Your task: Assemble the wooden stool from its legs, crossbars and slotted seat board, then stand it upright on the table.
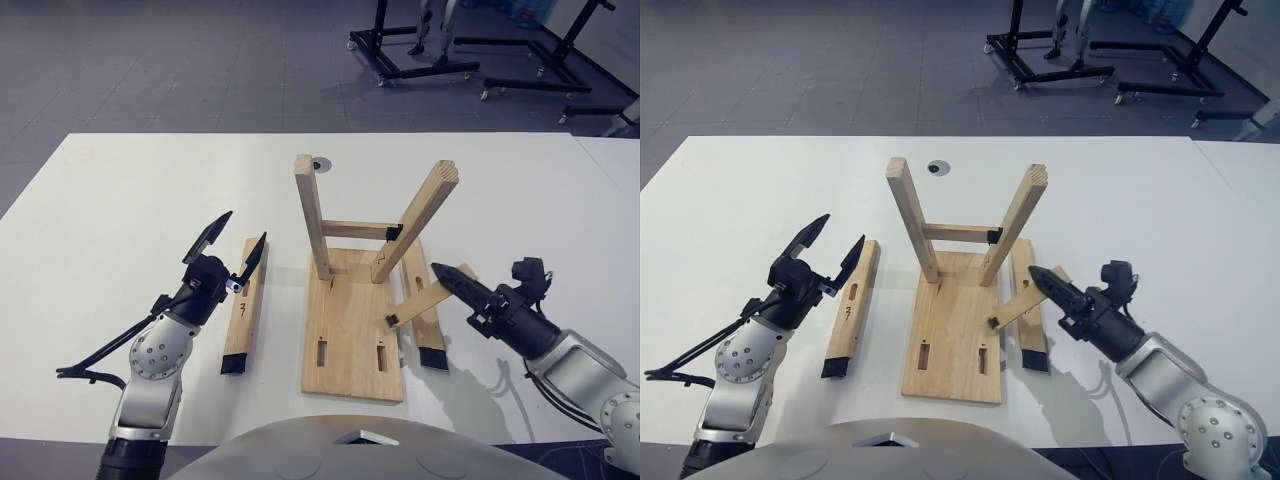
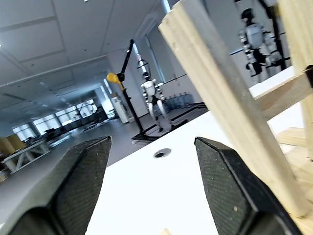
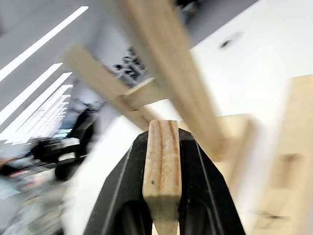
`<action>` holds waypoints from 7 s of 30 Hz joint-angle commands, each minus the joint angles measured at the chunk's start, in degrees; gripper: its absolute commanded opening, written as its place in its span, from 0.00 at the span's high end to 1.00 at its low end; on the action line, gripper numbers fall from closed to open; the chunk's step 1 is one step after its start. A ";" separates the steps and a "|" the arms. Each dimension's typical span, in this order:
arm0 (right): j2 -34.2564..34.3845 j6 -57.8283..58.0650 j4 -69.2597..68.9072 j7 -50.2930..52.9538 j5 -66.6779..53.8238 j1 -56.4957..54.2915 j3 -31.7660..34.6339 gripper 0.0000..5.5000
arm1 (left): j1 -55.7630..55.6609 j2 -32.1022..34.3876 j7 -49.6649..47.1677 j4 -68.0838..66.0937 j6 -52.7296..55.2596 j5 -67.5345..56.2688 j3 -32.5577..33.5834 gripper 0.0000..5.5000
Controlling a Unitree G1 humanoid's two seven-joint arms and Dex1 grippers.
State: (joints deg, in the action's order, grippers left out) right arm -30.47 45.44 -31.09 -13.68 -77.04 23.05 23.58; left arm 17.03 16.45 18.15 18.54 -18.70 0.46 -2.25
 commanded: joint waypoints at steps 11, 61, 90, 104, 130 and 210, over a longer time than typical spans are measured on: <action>5.65 -5.81 -7.53 17.11 15.60 -4.88 -2.66 0.93 | 3.27 -5.94 -8.92 5.81 6.94 4.13 0.55 0.44; 9.99 3.40 0.42 25.69 23.26 -13.44 -4.81 0.93 | 2.23 -6.82 -9.29 0.67 5.36 7.60 -6.30 0.44; 12.54 5.70 3.31 30.61 22.33 -14.77 -0.08 0.93 | 3.06 -6.99 -9.89 -0.01 4.82 8.46 -7.88 0.44; 7.23 3.56 -0.60 23.39 36.88 -14.08 -11.29 0.93 | 2.51 -6.97 -9.98 0.21 5.05 8.40 -8.08 0.44; 6.06 -5.66 9.12 9.51 50.93 -14.41 -14.02 0.93 | 0.80 -8.78 -11.57 -1.80 4.76 9.16 -8.70 0.44; 8.21 -14.95 -4.93 -7.74 51.71 6.16 -7.16 0.39 | 6.82 -10.35 -14.92 -2.04 3.23 8.56 -6.08 0.44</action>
State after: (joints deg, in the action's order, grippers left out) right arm -22.70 28.75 -35.92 -22.85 -25.78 29.29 17.34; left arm 24.10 6.00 3.04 16.79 -15.66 9.24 -8.14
